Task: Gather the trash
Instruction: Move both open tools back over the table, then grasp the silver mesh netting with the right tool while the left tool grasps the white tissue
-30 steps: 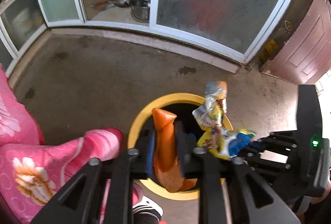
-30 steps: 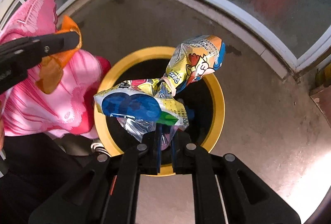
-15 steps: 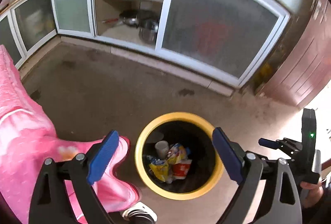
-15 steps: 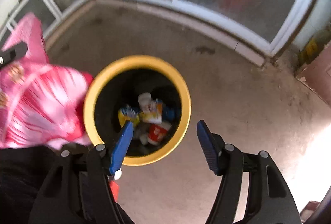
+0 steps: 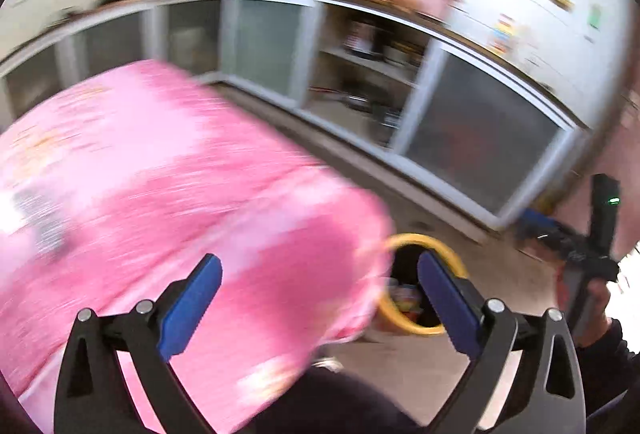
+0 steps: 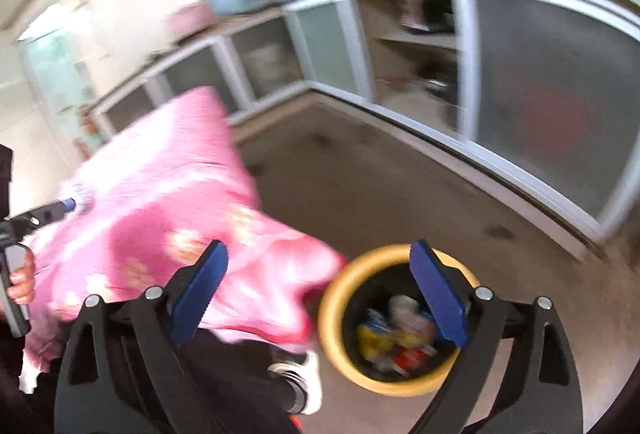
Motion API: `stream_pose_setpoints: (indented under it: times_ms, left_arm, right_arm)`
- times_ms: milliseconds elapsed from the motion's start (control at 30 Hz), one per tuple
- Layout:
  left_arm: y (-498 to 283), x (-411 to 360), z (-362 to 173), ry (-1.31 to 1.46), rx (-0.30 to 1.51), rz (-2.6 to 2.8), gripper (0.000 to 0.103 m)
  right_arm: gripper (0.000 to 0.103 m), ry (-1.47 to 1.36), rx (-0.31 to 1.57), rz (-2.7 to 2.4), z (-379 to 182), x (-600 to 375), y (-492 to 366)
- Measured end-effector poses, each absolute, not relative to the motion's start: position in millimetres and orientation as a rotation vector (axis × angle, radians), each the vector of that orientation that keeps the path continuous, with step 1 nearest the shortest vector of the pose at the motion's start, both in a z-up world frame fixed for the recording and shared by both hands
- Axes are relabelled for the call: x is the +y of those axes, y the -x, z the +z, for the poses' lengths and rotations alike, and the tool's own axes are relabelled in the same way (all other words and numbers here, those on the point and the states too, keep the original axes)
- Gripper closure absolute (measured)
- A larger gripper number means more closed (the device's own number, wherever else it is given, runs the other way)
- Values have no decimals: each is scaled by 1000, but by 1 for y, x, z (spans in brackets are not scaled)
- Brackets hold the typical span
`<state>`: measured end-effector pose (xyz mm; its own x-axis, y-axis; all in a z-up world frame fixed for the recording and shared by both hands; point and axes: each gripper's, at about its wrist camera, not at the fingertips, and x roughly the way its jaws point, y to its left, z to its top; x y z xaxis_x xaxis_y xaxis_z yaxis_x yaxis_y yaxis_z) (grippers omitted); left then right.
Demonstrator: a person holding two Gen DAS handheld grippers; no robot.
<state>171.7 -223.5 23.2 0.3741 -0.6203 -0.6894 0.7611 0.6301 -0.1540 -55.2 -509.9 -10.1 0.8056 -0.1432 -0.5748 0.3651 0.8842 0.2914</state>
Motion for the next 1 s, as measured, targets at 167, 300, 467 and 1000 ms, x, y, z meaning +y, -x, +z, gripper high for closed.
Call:
stream_pose_setpoints:
  times_ms: [167,300,467,1000]
  left_arm:
    - [-212,-105,42,-94,753,-601,8]
    - [-245,-32,47,-26,735,-442,8]
    - [-278,14,45,29,729,-323,8]
    - [-382,12,35,84,766,-291,8]
  right_arm:
    - [14,-262,573,-29,21,-431,-42]
    - [14,-156,585,104,31,-368,-107]
    - [14,-104,633,234,29,-306,-171]
    - [14,-60,717,334,22,-222,-267]
